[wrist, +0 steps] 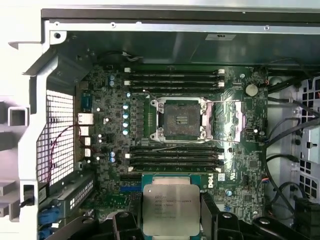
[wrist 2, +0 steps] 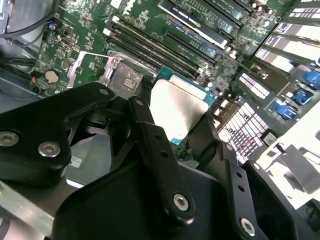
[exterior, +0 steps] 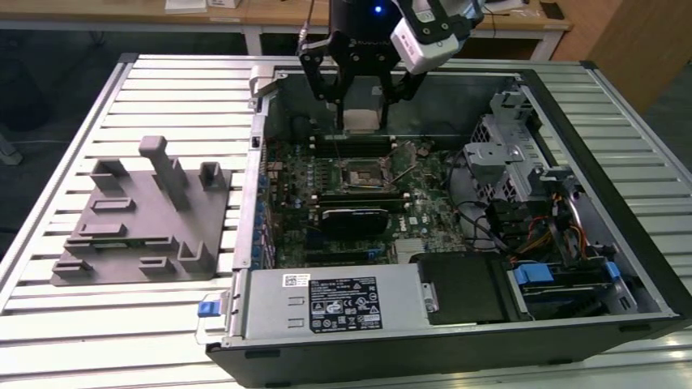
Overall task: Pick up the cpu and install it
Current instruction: 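Pick up the cpu and move it towards the insertion slot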
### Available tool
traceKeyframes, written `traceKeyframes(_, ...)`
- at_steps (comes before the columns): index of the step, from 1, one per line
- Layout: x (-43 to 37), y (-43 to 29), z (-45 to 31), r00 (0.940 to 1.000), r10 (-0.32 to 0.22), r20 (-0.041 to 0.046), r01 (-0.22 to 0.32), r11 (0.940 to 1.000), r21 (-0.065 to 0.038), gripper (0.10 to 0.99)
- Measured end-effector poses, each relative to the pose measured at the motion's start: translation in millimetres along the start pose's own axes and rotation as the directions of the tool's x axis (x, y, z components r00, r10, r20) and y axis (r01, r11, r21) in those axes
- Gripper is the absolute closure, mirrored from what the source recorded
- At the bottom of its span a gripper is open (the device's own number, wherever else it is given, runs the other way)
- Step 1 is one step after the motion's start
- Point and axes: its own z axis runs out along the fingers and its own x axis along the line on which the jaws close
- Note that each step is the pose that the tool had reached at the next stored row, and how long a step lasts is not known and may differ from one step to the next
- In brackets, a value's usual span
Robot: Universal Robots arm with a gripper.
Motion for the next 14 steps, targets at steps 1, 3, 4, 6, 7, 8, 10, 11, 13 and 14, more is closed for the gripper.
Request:
traceKeyframes(1,-0.6,0.9,0.9,1.0,0.0,0.0,0.0,1.0,0.002,0.541)
traceKeyframes(3,-1.6,2.4,2.3,1.0,0.0,-0.0001,0.0,1.0,0.006,0.541)
traceKeyframes(4,-2.1,3.1,3.0,1.0,0.0,-0.0001,0.0,1.0,0.008,0.541)
traceKeyframes(6,-2.9,4.4,4.5,1.0,0.0,0.0,0.0,0.9999,0.012,0.541)
traceKeyframes(7,-3.4,5.0,5.3,1.0,0.0,0.0,0.0,0.9999,0.014,0.541)
traceKeyframes(8,-4.1,5.5,6.0,1.0,0.0,0.0,0.0,0.9999,0.015,0.541)
traceKeyframes(10,-5.3,6.7,7.4,1.0,0.0,-0.0001,0.0,0.9998,0.019,0.541)
traceKeyframes(11,-5.8,7.2,8.1,1.0,0.0,-0.0001,0.0,0.9998,0.021,0.541)
traceKeyframes(13,-6.9,8.3,9.4,1.0,0.0,-0.0001,0.0,0.9997,0.024,0.541)
traceKeyframes(14,-7.4,8.8,10.1,1.0,0.0,-0.0001,0.0,0.9997,0.026,0.541)
